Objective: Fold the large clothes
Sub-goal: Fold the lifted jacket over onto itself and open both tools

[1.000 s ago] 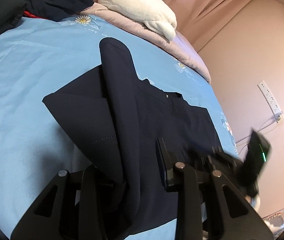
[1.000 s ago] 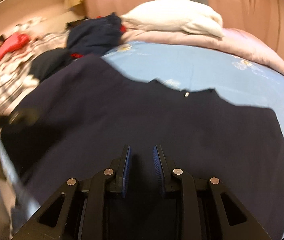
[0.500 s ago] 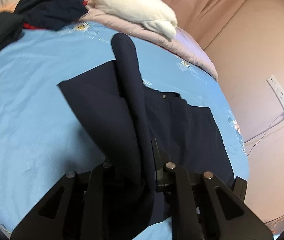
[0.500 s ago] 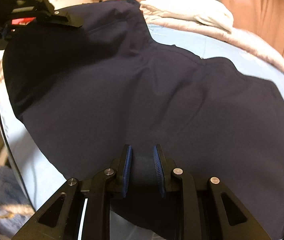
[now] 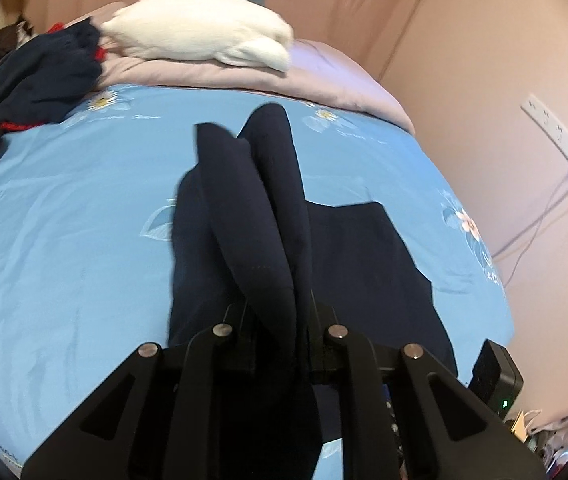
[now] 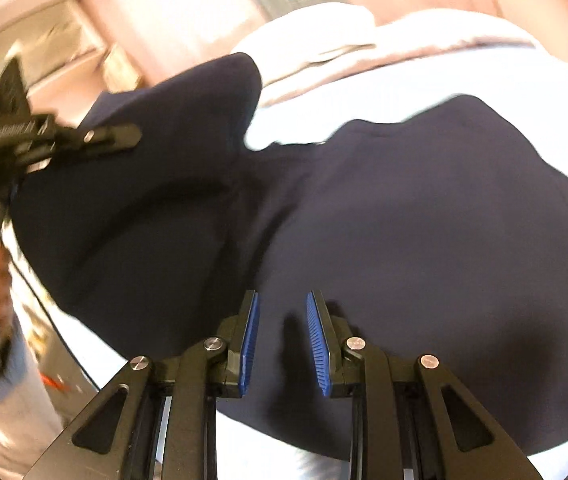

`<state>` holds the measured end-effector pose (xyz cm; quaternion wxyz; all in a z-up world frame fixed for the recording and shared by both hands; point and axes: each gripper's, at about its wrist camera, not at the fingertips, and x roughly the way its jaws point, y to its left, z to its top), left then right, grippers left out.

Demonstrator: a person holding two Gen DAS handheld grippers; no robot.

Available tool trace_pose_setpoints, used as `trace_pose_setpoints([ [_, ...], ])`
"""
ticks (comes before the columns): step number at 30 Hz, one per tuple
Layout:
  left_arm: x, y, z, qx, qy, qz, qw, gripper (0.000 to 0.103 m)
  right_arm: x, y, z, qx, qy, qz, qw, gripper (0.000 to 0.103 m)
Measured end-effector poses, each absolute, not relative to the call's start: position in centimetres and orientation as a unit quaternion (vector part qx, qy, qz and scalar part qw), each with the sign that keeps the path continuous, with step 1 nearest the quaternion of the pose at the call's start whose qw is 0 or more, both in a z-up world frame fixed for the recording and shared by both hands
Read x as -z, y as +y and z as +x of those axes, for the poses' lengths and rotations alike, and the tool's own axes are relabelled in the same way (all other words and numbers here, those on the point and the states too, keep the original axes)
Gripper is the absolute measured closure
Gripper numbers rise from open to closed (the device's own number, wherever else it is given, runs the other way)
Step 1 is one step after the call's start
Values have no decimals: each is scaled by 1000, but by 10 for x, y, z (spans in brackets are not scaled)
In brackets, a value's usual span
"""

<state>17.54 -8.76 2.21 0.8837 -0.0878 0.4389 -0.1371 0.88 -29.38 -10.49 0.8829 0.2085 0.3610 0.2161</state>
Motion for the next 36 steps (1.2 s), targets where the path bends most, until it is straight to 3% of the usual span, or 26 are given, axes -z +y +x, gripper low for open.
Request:
trace_pose_setpoints([
  [8,18,-163,198,156,504,-62,847,86,123,-336,-5,-185,348,303,868,76],
  [10,26,-176,202,179,526,-85,827,75,127,-341,-7,-180,347,316,865,76],
  [15,7,-195,198,260,528,-120,800,71,134,-351,-18,-185,342,350,852,76],
  [19,-19,-176,182,278,493,-121,815,69,136,-363,-14,-205,335,383,836,66],
  [22,-22,-149,168,257,475,-122,833,59,138,-366,-12,-216,330,404,826,61],
  [23,-18,-138,164,234,472,-114,842,55,139,-366,-11,-221,326,411,822,58],
  [32,62,-123,121,201,528,-44,824,55,121,-362,-2,-268,300,444,801,37],
  [36,87,-137,105,198,523,3,829,54,117,-354,21,-268,326,417,805,34],
])
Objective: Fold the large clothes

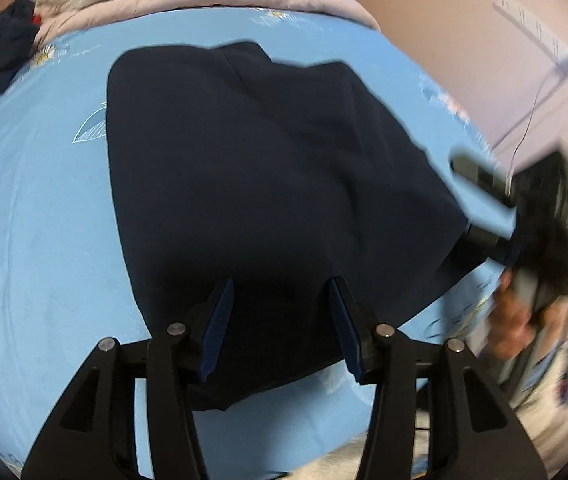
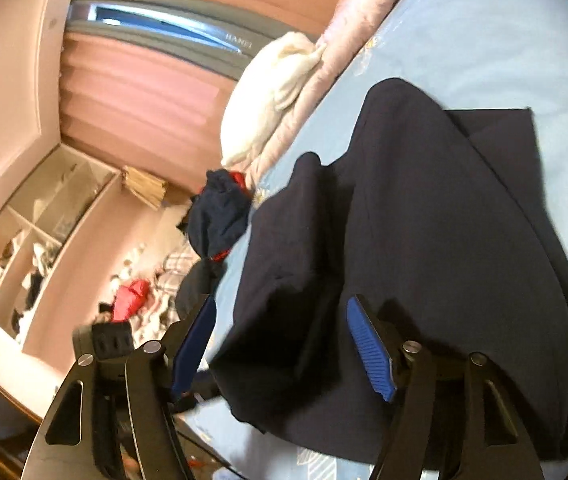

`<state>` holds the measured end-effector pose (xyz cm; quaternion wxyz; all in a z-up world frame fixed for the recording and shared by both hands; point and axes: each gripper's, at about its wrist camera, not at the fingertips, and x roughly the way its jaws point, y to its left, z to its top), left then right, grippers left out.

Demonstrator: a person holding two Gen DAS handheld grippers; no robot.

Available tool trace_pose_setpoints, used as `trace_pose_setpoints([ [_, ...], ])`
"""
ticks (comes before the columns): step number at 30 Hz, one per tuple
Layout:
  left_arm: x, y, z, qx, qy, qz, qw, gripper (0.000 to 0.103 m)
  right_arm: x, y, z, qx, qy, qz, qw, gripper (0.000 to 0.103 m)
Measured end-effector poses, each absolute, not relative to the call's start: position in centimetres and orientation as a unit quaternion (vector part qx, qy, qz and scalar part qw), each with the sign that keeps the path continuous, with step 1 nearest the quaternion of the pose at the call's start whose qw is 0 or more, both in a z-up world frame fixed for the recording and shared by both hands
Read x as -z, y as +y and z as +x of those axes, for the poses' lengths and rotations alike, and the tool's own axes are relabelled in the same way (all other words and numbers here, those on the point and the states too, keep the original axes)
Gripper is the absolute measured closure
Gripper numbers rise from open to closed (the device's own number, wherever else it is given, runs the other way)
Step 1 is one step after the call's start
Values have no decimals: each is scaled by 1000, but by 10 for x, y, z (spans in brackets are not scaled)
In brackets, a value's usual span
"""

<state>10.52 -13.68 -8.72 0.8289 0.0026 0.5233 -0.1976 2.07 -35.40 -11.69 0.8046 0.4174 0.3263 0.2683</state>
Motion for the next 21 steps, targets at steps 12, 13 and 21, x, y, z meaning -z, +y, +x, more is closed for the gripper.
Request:
trace_pose_setpoints([
  [12,71,-64,94,206,490,-102,841,47,112,-314,70,-286,421,315,801,34],
  [13,71,-60,94,201,489,-109,842,47,115,-308,76,-282,430,310,799,34],
  [21,83,-31,97,181,498,-161,832,47,109,-280,88,-292,447,251,808,50],
])
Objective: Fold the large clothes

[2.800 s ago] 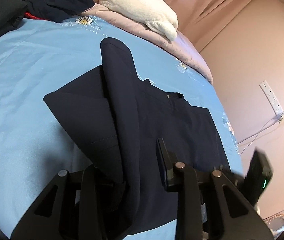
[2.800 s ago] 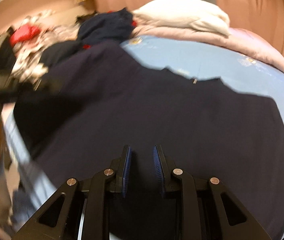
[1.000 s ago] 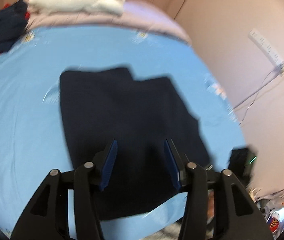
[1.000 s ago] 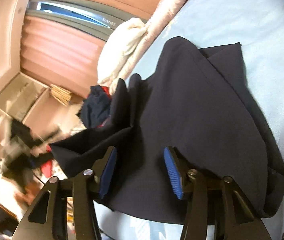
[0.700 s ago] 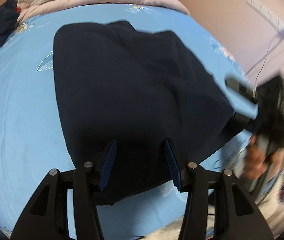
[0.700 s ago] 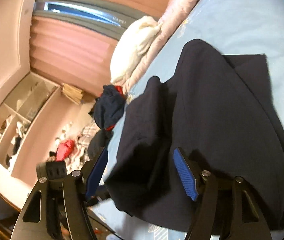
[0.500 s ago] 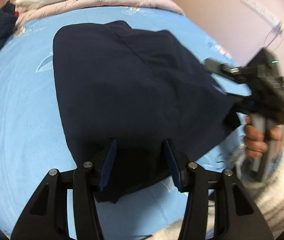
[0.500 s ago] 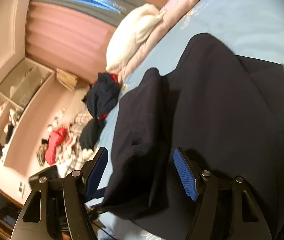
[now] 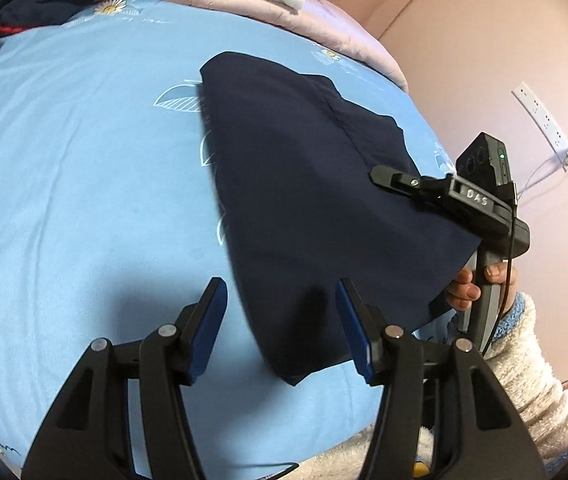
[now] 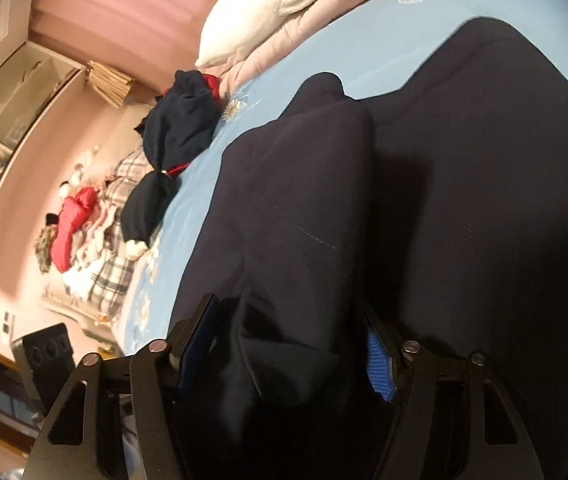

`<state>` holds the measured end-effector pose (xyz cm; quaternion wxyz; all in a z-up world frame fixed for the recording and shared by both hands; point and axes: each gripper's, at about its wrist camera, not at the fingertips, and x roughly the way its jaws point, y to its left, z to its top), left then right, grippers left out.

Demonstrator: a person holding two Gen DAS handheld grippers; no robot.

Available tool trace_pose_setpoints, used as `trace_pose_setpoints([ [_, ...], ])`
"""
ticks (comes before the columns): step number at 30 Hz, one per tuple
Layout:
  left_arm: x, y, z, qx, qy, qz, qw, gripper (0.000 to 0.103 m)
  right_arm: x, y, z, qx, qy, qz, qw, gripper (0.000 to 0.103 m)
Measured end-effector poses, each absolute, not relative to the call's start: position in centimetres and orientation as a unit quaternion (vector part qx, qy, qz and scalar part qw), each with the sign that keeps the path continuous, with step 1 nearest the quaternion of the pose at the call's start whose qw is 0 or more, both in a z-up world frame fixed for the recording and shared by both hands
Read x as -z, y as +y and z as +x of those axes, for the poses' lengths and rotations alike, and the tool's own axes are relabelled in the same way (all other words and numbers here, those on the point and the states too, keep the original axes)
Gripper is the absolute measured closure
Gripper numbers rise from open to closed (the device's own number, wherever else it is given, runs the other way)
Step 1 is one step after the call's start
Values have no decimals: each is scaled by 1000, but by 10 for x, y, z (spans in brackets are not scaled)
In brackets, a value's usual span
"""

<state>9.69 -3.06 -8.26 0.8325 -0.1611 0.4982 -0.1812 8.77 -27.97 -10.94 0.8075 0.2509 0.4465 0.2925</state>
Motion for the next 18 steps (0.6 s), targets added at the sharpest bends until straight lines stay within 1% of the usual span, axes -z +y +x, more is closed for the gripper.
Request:
trace_pose_setpoints([
  [1,83,-30,96,179,500,-162,832,47,106,-279,84,-291,438,240,816,60],
  [2,83,-28,97,177,500,-161,832,47,101,-276,77,-290,423,223,829,73],
  [5,82,-25,99,169,501,-168,832,47,89,-271,60,-283,391,184,857,84],
  [8,83,-20,99,164,505,-178,828,47,75,-271,43,-271,353,158,881,88],
  [13,79,-22,94,168,507,-172,828,47,47,-315,21,-255,290,192,902,89],
  [18,79,-33,95,176,511,-160,826,47,37,-357,3,-217,264,203,917,89],
])
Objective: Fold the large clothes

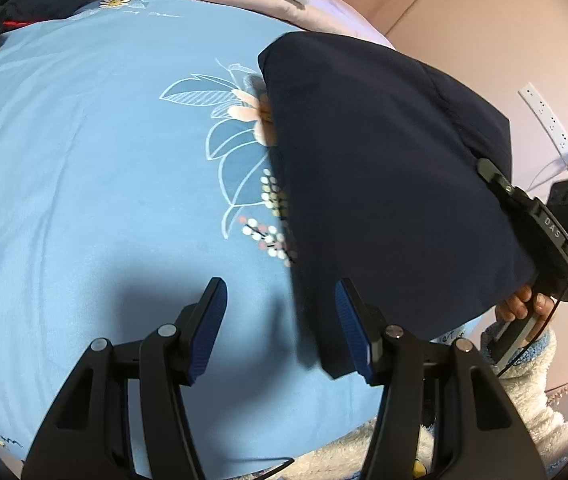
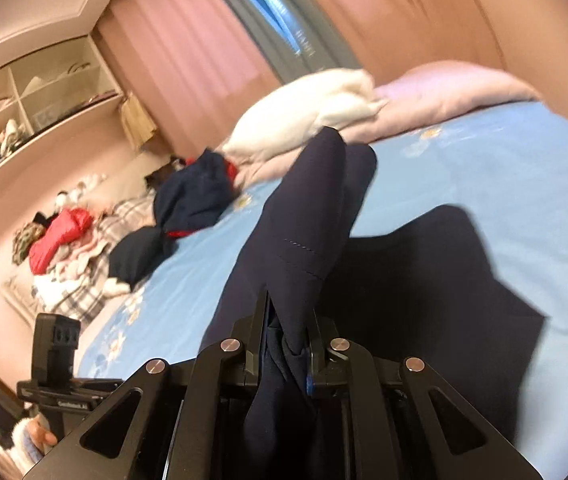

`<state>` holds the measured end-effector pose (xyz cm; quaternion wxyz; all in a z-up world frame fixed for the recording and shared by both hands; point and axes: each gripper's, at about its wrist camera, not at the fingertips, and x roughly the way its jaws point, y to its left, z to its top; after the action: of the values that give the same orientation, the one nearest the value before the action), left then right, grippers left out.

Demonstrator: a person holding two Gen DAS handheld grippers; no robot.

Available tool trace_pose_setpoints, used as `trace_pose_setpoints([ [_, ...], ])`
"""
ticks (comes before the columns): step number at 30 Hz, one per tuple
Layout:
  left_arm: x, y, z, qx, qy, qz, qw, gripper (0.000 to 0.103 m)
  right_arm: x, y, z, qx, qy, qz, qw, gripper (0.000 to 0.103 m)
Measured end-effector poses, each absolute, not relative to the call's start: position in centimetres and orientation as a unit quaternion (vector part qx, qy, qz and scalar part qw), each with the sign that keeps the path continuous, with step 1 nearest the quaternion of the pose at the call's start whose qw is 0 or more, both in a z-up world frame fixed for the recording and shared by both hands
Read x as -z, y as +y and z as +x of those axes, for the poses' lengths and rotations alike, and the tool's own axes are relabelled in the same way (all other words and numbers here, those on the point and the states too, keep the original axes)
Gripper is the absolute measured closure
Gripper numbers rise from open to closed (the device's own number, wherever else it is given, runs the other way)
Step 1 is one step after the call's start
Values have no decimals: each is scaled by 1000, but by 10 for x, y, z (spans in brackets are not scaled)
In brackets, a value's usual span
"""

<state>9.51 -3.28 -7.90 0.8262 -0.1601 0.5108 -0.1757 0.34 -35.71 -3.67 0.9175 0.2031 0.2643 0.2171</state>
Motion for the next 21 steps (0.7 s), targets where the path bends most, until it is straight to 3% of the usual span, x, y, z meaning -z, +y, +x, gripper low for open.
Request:
trace_pose_setpoints([
  [12,89,-83,110,196,532,-113,816,47,121,-413,24,-139,342,276,888,87],
  [15,85,-96,113,187,529,-93,822,47,120,-420,24,-142,337,300,881,81],
  [17,83,-100,115,188,524,-85,826,47,107,-423,19,-119,334,286,890,64],
  [18,80,-103,116,191,519,-79,829,47,97,-423,12,-103,327,272,899,61],
  [21,74,-113,115,192,499,-46,844,47,64,-423,-15,-55,293,210,931,60],
])
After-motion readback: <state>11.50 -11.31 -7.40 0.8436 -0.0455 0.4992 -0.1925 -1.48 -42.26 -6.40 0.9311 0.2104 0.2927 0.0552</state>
